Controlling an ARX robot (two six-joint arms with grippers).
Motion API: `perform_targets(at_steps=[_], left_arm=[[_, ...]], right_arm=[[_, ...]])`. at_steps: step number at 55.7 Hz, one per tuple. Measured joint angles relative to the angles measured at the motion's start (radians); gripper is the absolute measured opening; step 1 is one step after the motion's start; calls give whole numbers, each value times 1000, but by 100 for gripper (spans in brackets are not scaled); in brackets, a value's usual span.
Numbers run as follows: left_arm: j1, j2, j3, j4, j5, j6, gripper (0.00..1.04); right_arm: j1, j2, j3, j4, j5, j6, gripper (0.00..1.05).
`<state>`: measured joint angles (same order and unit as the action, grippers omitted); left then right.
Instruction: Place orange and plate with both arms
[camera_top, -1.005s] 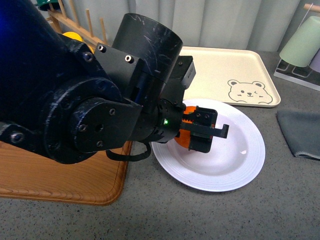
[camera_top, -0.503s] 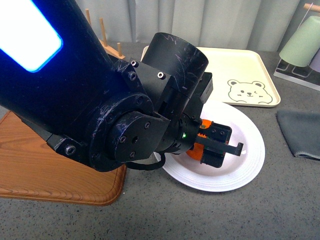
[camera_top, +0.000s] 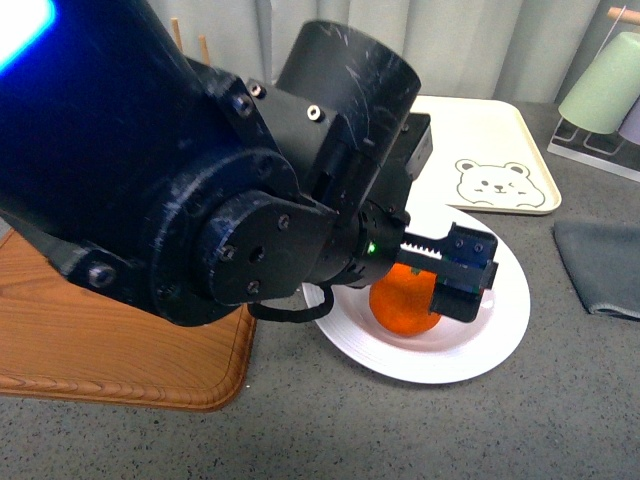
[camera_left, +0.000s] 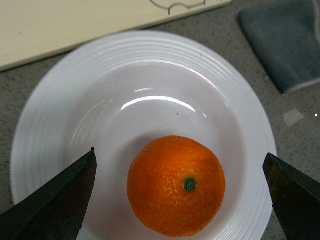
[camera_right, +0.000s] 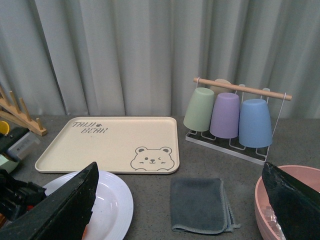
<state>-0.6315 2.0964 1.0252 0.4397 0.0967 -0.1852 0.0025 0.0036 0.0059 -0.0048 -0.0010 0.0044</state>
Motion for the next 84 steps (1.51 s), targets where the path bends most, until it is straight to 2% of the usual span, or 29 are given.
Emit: perform_targets(at_steps=[9,15,29,38,46,52,57,61,69,79,84], left_arm=[[25,-117,-63,34,-47,-13,98],[58,-213,-141,93,-118,-37,98],[190,-565,-499,362,-417,-83,98],[253,-802,-708,281,-536,-89,98],[262,-1064,-835,108,-639,-128,98],[260,-1106,-843,119,-628,-124,98],[309,-1058,-929,393,-443,8,82],[344,-1098,-967,457,-372,90,69],[409,-1234,-989,378,-309,151,44],[486,-1423,-1007,215,-239,169,4],[517,-1517,-1007,129,-204,177,4]], right_arm=[[0,0,0,0,0,0,96],[0,0,0,0,0,0,96],[0,0,0,0,0,0,96],[0,0,0,0,0,0,96],[0,0,0,0,0,0,96],[0,0,0,0,0,0,96],[0,0,0,0,0,0,96],[0,0,0,0,2,0,96],[0,0,0,0,2,0,96],[0,0,0,0,2,0,96],[0,0,0,0,2,0,96]])
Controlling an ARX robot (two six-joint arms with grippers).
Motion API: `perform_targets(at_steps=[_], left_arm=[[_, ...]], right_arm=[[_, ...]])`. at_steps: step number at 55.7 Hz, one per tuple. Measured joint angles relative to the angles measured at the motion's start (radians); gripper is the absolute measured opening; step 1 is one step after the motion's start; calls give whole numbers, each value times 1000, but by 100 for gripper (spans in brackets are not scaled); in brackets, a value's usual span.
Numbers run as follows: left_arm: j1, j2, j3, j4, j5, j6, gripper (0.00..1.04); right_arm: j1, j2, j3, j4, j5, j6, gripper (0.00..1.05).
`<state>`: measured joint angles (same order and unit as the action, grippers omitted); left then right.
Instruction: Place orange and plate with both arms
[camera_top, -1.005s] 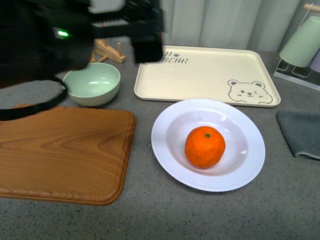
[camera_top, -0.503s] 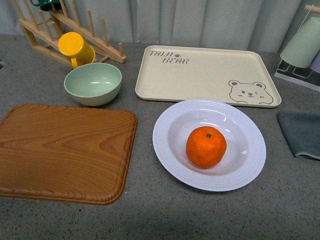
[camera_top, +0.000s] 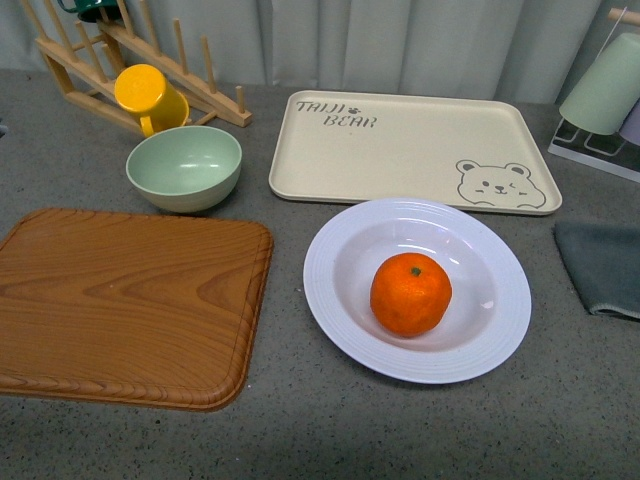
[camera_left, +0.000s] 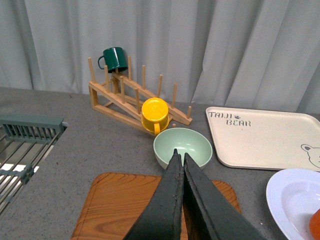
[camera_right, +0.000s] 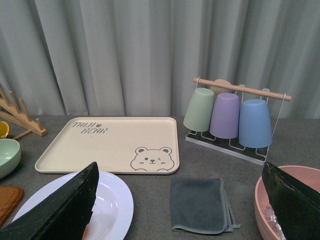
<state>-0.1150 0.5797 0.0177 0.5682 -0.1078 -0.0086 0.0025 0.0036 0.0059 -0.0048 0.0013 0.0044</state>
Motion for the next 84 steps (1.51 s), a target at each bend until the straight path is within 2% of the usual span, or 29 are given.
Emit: perform_targets(at_steps=[3,7,24,47,53,62,69,72,75,78,84], left_arm=[[62,-50,0,-48,85,1,4],[109,-110,-1,-101,94,1,4],[112,-293,-1,-278,106,1,4],[112,-412,-1,-397,106,1,4],[112,-548,-1,-557,108,1,4],[113,-574,0,-566,108,1,4],[113,-575,0,-567,108,1,26],[113,-575,0,-567,108,1,37],[113,-575,-1,-568,108,1,46],[113,-575,0,-568,108,1,59],[113,-575,-1,-568,108,1,80]], right_arm=[[0,0,0,0,0,0,96],[0,0,0,0,-2,0,96],[0,0,0,0,-2,0,96],[0,0,0,0,-2,0,96],[0,0,0,0,0,0,96],[0,0,0,0,-1,0,96],[0,1,0,-1,1,0,96],[5,50,31,-82,26,-3,96],[6,127,42,-77,26,-11,96],[0,246,42,11,18,-24,96],[-25,499,65,228,-39,-17,96]])
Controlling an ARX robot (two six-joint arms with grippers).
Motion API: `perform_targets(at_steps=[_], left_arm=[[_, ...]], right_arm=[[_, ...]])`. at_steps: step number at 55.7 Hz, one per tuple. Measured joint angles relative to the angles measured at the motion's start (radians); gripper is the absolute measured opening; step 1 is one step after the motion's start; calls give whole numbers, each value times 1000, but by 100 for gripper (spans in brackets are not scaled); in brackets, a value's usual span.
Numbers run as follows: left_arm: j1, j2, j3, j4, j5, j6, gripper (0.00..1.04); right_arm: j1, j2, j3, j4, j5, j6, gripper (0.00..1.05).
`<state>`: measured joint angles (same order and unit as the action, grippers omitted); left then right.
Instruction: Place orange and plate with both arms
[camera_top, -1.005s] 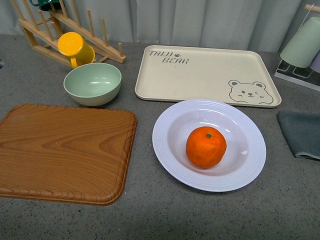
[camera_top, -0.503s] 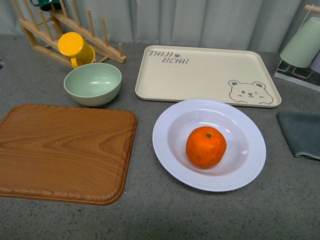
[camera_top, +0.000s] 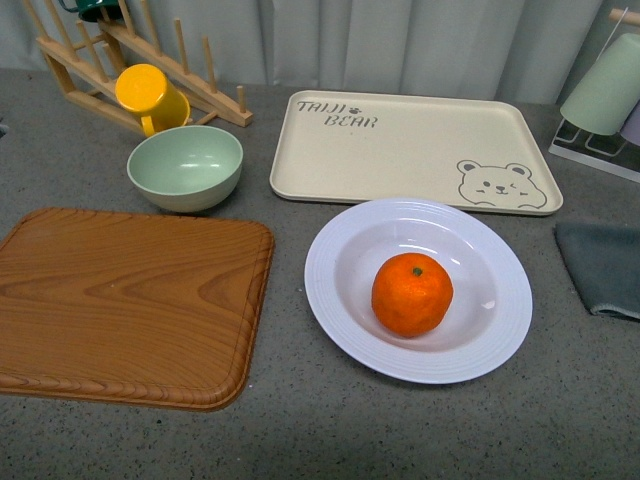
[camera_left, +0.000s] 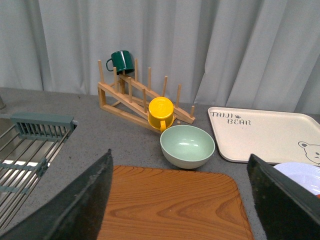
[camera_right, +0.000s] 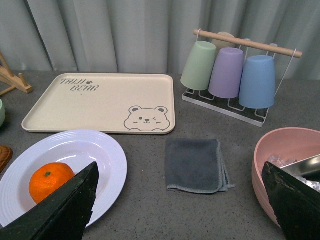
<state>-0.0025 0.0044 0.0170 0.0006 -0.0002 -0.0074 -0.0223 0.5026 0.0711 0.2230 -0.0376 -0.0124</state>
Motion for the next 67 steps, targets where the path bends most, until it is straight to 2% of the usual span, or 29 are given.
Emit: perform_targets(at_steps=[1,5,7,15,21,40,46,67], left_arm=[[0,0,0,0,0,0,86],[0,0,0,0,0,0,98],[0,0,0,0,0,2,100],[0,0,0,0,0,2,98],[0,0,0,0,0,2,98],[0,0,0,0,0,2,98],[0,0,0,0,0,2,98],[0,0,0,0,0,2,98]], right_arm=[[-9,72,13,54,-19,10,96],[-43,263,64,142,-76,56,96],[-61,344,92,160,-109,91,96],[-138,710,216,158,-251,243,96],[-162,910,307,111,-351,314,96],[-162,1362,514,27,-692,499,96],[-131,1471,529,100,-751,575,96],[-55,1667,640,266,-765,734,96]])
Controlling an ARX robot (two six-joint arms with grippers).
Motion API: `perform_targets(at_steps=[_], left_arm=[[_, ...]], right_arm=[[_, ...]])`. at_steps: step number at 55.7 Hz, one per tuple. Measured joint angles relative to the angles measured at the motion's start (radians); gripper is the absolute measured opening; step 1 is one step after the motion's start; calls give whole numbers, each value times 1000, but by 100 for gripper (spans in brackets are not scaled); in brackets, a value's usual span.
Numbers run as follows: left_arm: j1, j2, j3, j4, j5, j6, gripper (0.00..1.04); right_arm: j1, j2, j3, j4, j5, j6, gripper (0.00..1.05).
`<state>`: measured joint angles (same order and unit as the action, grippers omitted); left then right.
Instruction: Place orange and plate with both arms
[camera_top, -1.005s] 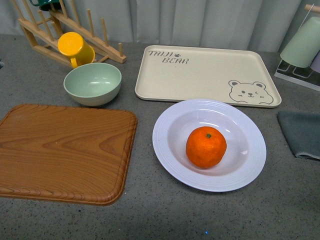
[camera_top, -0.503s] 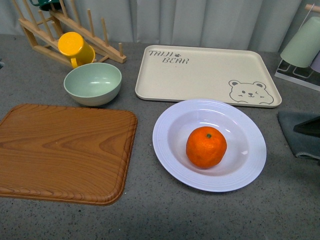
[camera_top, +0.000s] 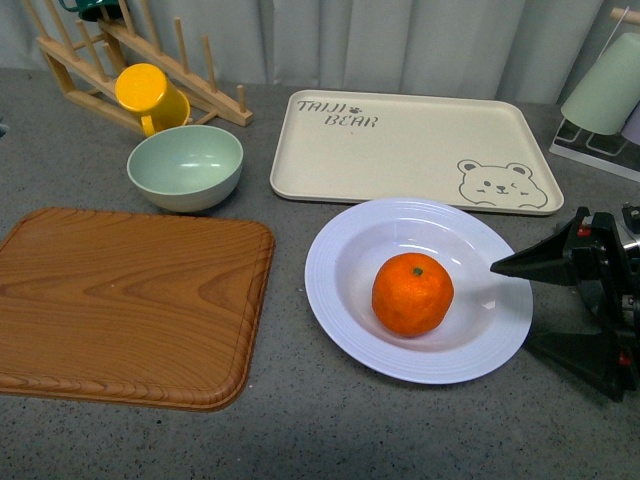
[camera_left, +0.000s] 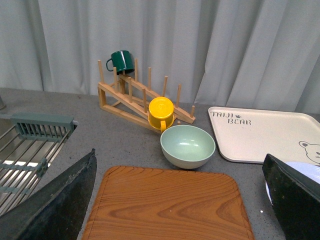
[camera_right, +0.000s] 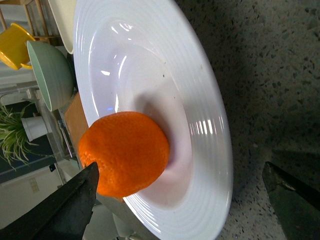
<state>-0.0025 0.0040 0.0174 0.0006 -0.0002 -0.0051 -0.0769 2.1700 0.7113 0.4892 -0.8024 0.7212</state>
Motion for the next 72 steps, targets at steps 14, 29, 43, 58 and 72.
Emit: perform_targets(at_steps=[14,29,43,58,72], left_arm=[[0,0,0,0,0,0,98],[0,0,0,0,0,0,98],[0,0,0,0,0,0,98],[0,0,0,0,0,0,98],[0,0,0,0,0,0,98]], right_arm=[[39,70,65,51,10,66,92],[74,117,111,59,30,107,40],[76,121,114,59,18,111,4],[71,121,72,153,6,119,4],[61,76,-22,364,-30,186,4]])
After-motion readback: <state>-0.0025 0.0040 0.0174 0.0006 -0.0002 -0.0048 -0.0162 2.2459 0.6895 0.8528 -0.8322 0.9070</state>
